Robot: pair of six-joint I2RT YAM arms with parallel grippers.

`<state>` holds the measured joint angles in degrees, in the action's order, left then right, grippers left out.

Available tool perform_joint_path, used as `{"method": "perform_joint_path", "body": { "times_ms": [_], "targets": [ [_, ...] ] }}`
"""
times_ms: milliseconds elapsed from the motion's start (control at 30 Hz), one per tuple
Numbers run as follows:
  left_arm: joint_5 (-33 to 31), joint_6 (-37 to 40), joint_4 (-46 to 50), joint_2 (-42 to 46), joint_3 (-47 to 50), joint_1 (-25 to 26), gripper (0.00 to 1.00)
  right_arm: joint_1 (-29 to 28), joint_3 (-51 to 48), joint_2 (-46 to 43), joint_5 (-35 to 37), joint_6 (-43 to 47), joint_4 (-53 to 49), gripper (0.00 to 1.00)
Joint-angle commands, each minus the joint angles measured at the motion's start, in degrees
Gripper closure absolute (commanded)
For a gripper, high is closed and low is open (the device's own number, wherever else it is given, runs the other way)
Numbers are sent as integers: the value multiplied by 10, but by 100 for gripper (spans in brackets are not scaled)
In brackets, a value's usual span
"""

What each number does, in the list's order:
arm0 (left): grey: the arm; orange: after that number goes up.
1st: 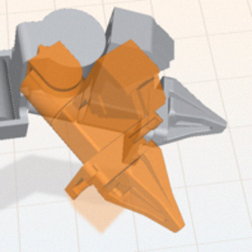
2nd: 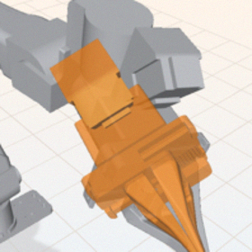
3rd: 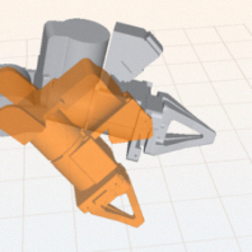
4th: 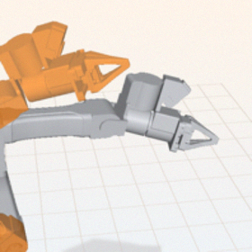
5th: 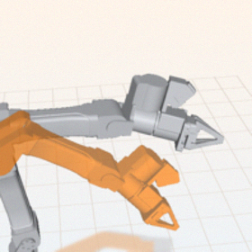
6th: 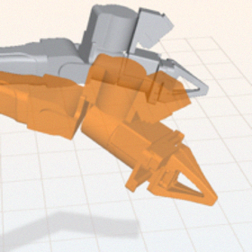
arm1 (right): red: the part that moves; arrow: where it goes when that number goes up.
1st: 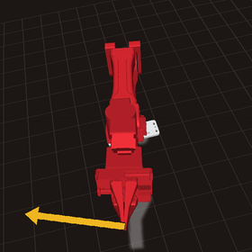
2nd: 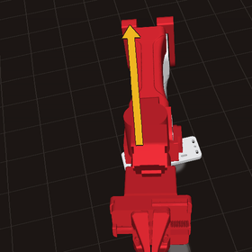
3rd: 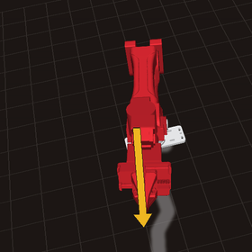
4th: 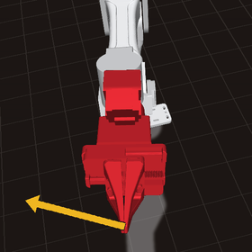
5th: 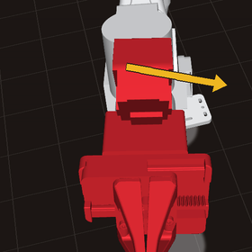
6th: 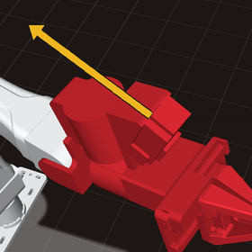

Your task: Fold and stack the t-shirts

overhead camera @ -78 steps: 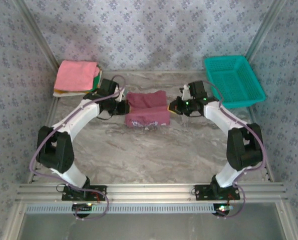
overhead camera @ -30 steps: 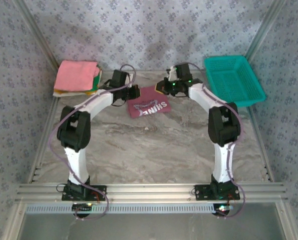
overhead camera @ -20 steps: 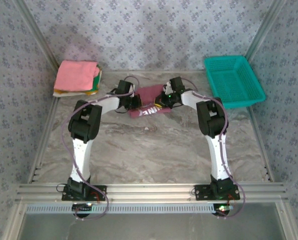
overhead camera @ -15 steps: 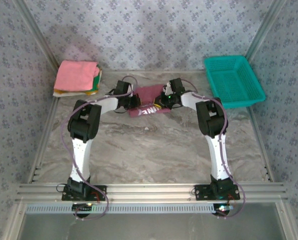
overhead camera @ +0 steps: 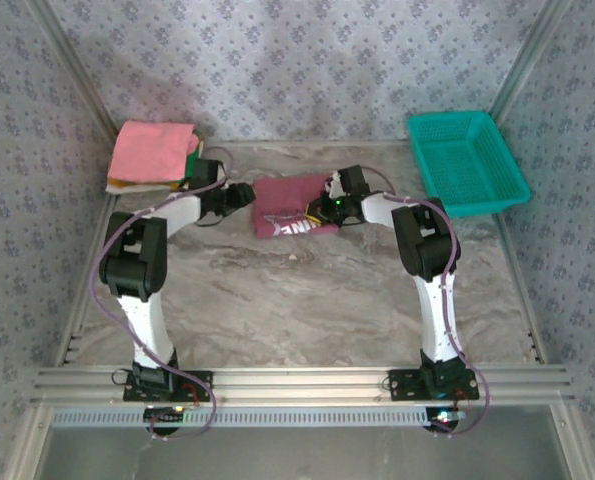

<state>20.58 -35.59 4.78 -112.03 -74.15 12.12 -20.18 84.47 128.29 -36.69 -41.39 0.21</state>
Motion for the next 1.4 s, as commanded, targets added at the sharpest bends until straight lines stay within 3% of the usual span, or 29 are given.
{"method": "perform_joint_path", "body": {
  "times_ms": [0,267,500,867,1100,1333,1367],
  "targets": [
    [19,-26,35,4,21,14,40,-2,-1,11,16,-6,-37,100],
    [54,-38,32,-38,1,30,38,0,-2,16,15,-3,-40,100],
    [40,-40,57,-67,-22,53,36,1,7,17,13,-4,-41,100],
    [93,-85,-9,-131,-73,69,47,-3,-1,34,4,-23,-11,100],
    [97,-88,-10,-143,-114,89,60,-4,-3,38,5,-23,-6,100],
    [78,-65,23,-161,-133,86,100,-5,0,37,1,-26,-2,100],
    [77,-61,30,-162,-136,85,100,-4,0,34,0,-26,-3,100]
  ]
}}
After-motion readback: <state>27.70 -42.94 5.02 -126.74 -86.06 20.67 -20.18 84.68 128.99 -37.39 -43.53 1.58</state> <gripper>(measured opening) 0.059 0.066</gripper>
